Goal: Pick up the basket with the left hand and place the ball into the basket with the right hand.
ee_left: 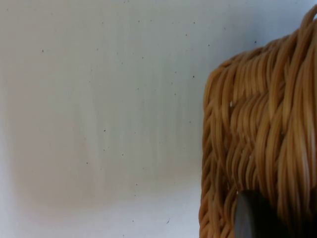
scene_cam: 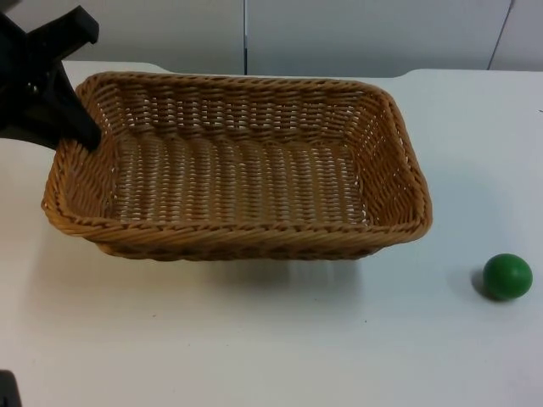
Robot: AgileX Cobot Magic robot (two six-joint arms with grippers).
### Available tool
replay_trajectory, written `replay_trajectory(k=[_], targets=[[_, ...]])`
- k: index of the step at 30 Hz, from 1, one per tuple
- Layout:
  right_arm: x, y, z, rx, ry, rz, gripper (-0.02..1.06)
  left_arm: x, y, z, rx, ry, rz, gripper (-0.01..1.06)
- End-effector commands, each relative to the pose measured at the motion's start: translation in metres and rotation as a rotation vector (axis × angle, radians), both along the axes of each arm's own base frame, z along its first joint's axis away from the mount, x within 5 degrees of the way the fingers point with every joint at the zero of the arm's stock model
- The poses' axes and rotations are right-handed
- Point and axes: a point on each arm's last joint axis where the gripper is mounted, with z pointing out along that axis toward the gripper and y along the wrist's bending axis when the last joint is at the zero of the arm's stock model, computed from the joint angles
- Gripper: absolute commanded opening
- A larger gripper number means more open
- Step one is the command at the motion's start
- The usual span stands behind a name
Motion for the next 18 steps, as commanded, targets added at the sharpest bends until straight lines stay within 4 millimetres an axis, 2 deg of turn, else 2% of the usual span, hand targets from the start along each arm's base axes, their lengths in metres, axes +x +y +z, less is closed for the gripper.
replay_trajectory(k=[1,18], targets=[[0.0025,-0.0003,-0.0008,0.001,0.005,0.001,0.00,0.0000,-0.0010,0.0074,-0.026,-0.015,0.013,0.00],[0.0026,0.0009,-0.0008,0.013,0.004,0.010,0.00,0.0004,-0.0009,0.0074,-0.025,-0.018,0.016,0.00]])
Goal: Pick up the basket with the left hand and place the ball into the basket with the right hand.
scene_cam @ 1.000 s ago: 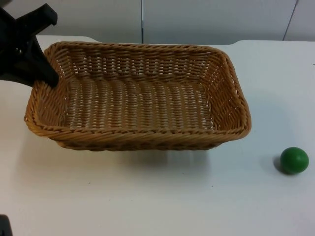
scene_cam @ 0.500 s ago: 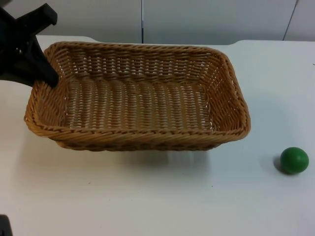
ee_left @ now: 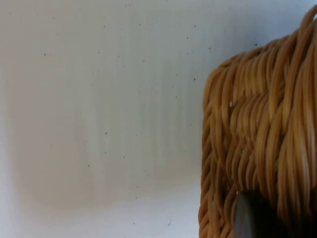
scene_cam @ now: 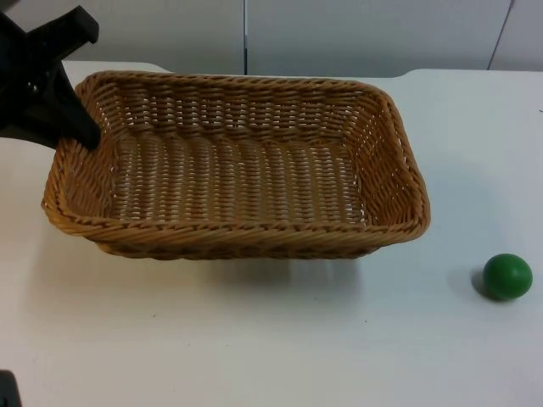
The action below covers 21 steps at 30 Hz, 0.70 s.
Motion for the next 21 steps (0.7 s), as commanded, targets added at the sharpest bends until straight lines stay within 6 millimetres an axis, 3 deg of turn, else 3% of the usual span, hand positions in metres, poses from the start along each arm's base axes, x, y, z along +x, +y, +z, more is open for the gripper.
replay_trajectory(k=[1,12,15,17,19,21], targets=[[0.003,0.000,-0.001,0.005,0.005,0.004,0.00,0.000,-0.001,0.007,-0.028,-0.012,0.015,0.00],[0.006,-0.003,0.005,-0.018,-0.002,-0.015,0.00,0.000,-0.001,0.007,-0.028,-0.012,0.015,0.00],[0.020,-0.005,0.018,-0.046,-0.044,-0.019,0.00,0.000,-0.001,0.007,-0.028,-0.012,0.015,0.00],[0.046,-0.007,0.036,-0.073,-0.110,-0.015,0.00,0.000,-0.001,0.007,-0.028,-0.012,0.015,0.00],[0.058,-0.007,0.039,-0.068,-0.090,-0.013,0.00,0.000,-0.001,0.007,-0.027,-0.013,0.016,0.00],[0.082,-0.008,0.044,-0.056,-0.051,-0.010,0.00,0.000,-0.001,0.007,-0.026,-0.015,0.017,0.00]])
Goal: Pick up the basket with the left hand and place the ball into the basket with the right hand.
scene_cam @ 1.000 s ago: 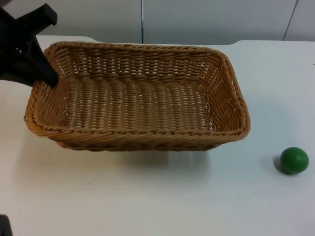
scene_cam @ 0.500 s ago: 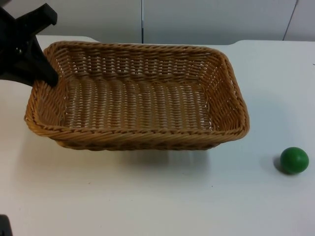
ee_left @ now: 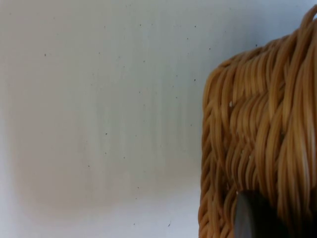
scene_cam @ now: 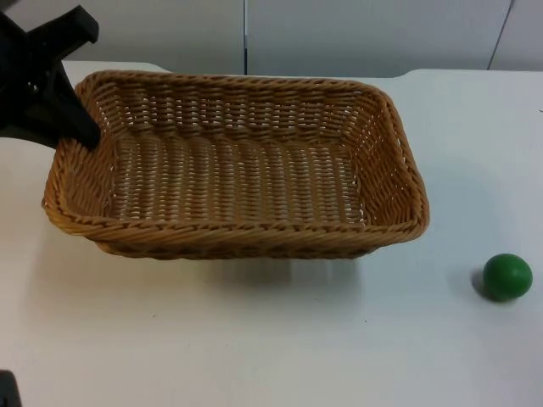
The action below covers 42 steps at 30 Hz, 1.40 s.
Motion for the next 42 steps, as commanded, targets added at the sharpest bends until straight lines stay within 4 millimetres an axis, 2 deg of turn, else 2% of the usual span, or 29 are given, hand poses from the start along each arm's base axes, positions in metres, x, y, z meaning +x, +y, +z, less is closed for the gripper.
replay_trajectory(k=[1,2,3,7,8,12,13,17,18,22,23,27,28,31,32,35,42], targets=[[0.026,-0.001,0.006,-0.005,0.005,0.005,0.00,0.000,-0.001,0.007,-0.026,-0.016,0.018,0.00],[0.038,-0.002,0.009,-0.008,0.011,0.008,0.00,0.001,-0.001,0.007,-0.023,-0.021,0.023,0.00],[0.038,-0.002,0.009,-0.008,0.011,0.008,0.00,0.001,-0.001,0.007,-0.023,-0.021,0.023,0.00],[0.091,-0.005,0.020,-0.014,0.087,0.017,0.00,0.004,0.001,0.007,-0.011,-0.046,0.043,0.00],[0.091,-0.005,0.020,-0.014,0.087,0.017,0.00,0.004,0.001,0.007,-0.011,-0.046,0.043,0.00],[0.132,-0.008,0.029,-0.030,0.172,0.025,0.00,0.005,0.001,0.007,-0.006,-0.057,0.051,0.00],[0.132,-0.008,0.029,-0.030,0.172,0.025,0.00,0.005,0.001,0.007,-0.006,-0.057,0.051,0.00],[0.167,-0.011,0.026,-0.076,0.316,0.055,0.00,0.005,0.001,0.007,-0.006,-0.057,0.051,0.00],[0.167,-0.011,0.026,-0.076,0.316,0.055,0.00,0.005,0.001,0.007,-0.006,-0.057,0.051,0.00],[0.193,-0.011,0.009,-0.077,0.401,0.079,0.00,0.005,0.001,0.007,-0.005,-0.058,0.052,0.00],[0.193,-0.011,0.009,-0.077,0.401,0.079,0.00,0.005,0.001,0.007,-0.005,-0.058,0.052,0.00],[0.209,-0.009,-0.018,-0.048,0.529,0.111,0.00,0.005,0.002,0.007,-0.004,-0.059,0.053,0.00],[0.209,-0.009,-0.018,-0.048,0.529,0.111,0.00,0.005,0.002,0.007,-0.004,-0.059,0.053,0.00],[0.221,0.006,-0.042,-0.044,0.637,0.215,0.00,0.006,0.002,0.007,0.000,-0.065,0.056,0.00],[0.221,0.006,-0.042,-0.044,0.637,0.215,0.00,0.006,0.002,0.007,0.000,-0.065,0.056,0.00],[0.232,0.034,-0.067,-0.104,0.736,0.322,0.00,0.008,0.003,0.007,0.012,-0.088,0.075,0.00],[0.253,0.067,-0.074,-0.131,0.818,0.406,0.00,0.012,0.005,0.008,0.027,-0.119,0.100,0.00]])
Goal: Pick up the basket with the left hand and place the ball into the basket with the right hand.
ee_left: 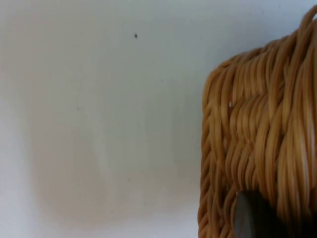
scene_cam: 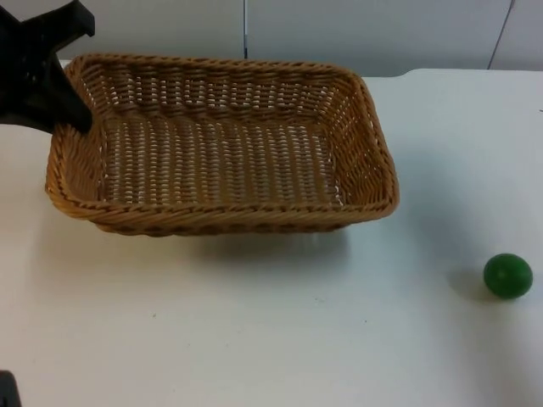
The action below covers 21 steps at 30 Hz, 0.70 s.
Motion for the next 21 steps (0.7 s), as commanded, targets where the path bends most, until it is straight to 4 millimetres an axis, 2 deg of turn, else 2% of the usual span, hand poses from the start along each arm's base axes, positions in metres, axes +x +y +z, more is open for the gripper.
replay_trajectory(k=[1,3,4,8,9,13,15,18,21], targets=[[0.006,0.007,0.003,-0.008,0.017,0.019,0.03,0.002,0.000,0.008,-0.020,-0.029,0.029,0.00],[0.010,0.010,0.004,-0.004,0.036,0.002,0.16,0.003,0.001,0.008,-0.014,-0.041,0.038,0.00],[0.010,0.010,0.004,-0.004,0.036,0.002,0.16,0.003,0.001,0.008,-0.014,-0.041,0.038,0.00],[0.010,0.009,0.004,0.006,0.041,-0.063,0.48,0.005,0.003,0.008,0.001,-0.064,0.053,0.00],[0.010,0.009,0.004,0.006,0.041,-0.063,0.48,0.005,0.003,0.008,0.001,-0.064,0.053,0.00],[0.011,0.009,-0.006,0.026,0.103,-0.174,0.63,0.007,0.004,0.008,0.012,-0.085,0.070,0.00],[0.011,0.010,-0.008,0.031,0.120,-0.178,0.65,0.008,0.004,0.008,0.013,-0.088,0.073,0.00],[0.014,0.014,-0.029,0.045,0.219,-0.207,0.68,0.009,0.005,0.009,0.018,-0.099,0.082,0.00],[0.016,0.015,-0.039,0.047,0.247,-0.216,0.68,0.009,0.005,0.009,0.018,-0.099,0.082,0.00]])
